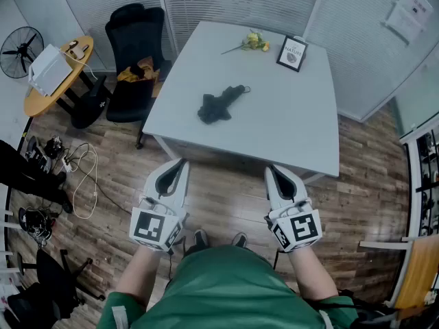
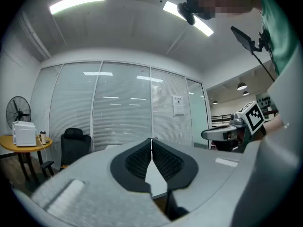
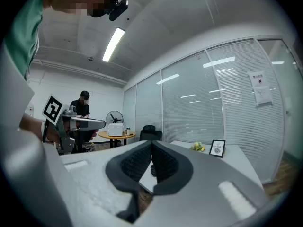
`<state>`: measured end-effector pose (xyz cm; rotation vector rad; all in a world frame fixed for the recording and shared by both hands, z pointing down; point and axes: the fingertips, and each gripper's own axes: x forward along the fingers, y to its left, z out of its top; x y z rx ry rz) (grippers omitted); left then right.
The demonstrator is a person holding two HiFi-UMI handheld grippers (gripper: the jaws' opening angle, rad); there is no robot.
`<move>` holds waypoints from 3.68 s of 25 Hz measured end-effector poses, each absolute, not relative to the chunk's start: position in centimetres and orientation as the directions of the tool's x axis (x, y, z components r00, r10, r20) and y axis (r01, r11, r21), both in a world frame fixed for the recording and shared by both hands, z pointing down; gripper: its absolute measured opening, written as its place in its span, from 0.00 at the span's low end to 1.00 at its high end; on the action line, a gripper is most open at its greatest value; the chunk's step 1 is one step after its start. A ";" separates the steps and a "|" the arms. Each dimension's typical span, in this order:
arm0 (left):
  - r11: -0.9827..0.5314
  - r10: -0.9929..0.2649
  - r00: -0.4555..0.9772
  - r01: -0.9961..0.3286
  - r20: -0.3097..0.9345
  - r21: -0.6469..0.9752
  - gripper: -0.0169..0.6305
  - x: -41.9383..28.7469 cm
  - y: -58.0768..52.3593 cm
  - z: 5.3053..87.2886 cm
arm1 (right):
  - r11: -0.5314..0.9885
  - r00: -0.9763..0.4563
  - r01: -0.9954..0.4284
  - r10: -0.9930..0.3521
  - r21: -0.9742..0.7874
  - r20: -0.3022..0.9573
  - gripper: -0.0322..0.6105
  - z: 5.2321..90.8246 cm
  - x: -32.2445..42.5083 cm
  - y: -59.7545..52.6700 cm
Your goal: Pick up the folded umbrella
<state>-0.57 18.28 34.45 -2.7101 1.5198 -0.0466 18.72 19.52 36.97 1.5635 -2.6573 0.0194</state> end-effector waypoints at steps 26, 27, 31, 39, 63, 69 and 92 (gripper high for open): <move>-0.561 -0.825 0.561 -0.828 0.062 0.025 0.05 -13.3 14.7 37.8 | 0.292 -0.281 -0.943 -0.956 0.159 0.088 0.05 35.4 13.6 17.8; -0.560 -0.825 0.561 -0.828 0.065 0.034 0.05 -13.6 14.4 38.1 | 0.291 -0.278 -0.942 -0.956 0.169 0.094 0.05 35.6 13.4 17.6; -0.540 -0.838 0.543 -0.840 0.063 0.055 0.05 -14.1 12.7 38.2 | 0.306 -0.289 -0.933 -0.950 0.191 0.116 0.05 35.9 13.9 15.8; -0.462 -0.885 0.459 -0.887 0.082 -0.014 0.05 -14.5 7.3 38.9 | 0.398 -0.383 -0.883 -0.918 0.251 0.108 0.05 36.8 14.0 7.7; -0.312 -0.941 0.301 -0.949 0.157 -0.051 0.05 -8.0 -2.9 39.3 | 0.774 -0.727 -0.594 -0.633 0.220 0.265 0.16 41.5 14.3 -9.8; -0.303 -0.937 0.296 -0.953 0.188 -0.008 0.05 -10.2 -4.5 41.5 | 0.838 -0.752 -0.472 -0.545 0.275 0.370 0.21 44.2 11.5 -11.0; -0.453 -0.850 0.469 -0.883 0.241 0.121 0.17 -20.8 -16.1 46.2 | 0.928 -0.387 -0.010 -0.346 0.372 0.855 0.27 59.8 5.2 -19.1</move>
